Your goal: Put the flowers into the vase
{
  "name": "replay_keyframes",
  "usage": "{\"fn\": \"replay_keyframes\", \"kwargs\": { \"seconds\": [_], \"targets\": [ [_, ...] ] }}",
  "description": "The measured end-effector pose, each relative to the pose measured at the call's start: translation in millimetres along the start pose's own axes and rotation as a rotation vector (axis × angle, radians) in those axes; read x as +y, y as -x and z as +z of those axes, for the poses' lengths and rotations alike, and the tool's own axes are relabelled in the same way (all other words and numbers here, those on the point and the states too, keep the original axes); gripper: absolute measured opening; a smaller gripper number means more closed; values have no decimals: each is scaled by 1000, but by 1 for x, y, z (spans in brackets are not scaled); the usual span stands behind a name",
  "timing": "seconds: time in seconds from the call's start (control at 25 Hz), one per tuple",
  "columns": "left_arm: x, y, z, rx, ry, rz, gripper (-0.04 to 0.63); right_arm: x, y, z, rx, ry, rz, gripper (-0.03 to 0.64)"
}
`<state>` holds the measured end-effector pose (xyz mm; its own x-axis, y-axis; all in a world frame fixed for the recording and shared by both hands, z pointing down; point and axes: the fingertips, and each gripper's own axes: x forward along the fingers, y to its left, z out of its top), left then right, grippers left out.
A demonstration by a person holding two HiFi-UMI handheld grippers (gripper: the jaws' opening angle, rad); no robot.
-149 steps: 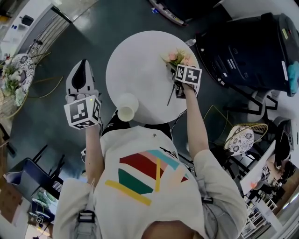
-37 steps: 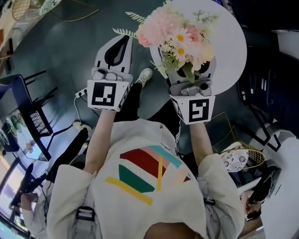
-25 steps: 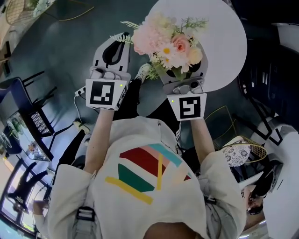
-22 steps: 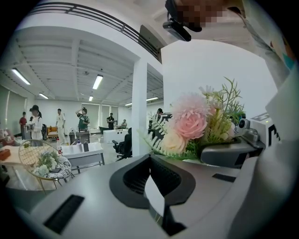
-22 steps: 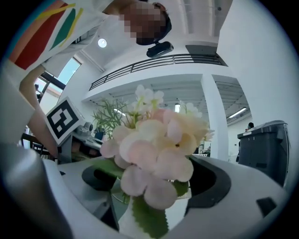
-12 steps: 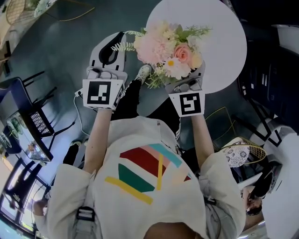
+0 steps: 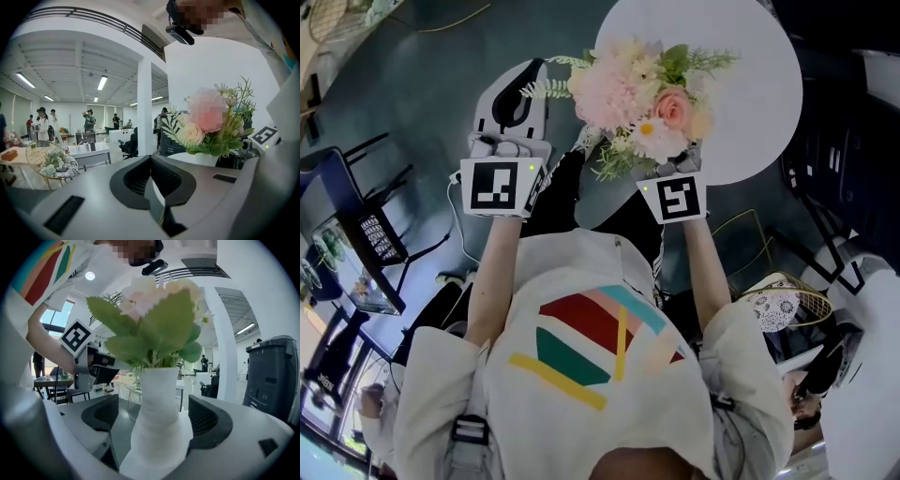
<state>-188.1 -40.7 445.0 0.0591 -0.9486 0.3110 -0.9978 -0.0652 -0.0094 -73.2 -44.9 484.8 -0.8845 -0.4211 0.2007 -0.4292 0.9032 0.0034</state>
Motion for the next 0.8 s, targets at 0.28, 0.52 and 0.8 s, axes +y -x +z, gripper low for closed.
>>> {"fn": "replay_keyframes", "kwargs": {
  "seconds": [0.28,0.52,0.8],
  "targets": [
    [6,7,5,-26,0,1,6,13,-1,-18,64,-12,6,446],
    [-1,11,13,-57,5,-11,6,15,13,-30,106,-67,-6,446],
    [16,37,39,-113,-4,51,6,24,48,-23,145,-150,-32,445]
  ]
}}
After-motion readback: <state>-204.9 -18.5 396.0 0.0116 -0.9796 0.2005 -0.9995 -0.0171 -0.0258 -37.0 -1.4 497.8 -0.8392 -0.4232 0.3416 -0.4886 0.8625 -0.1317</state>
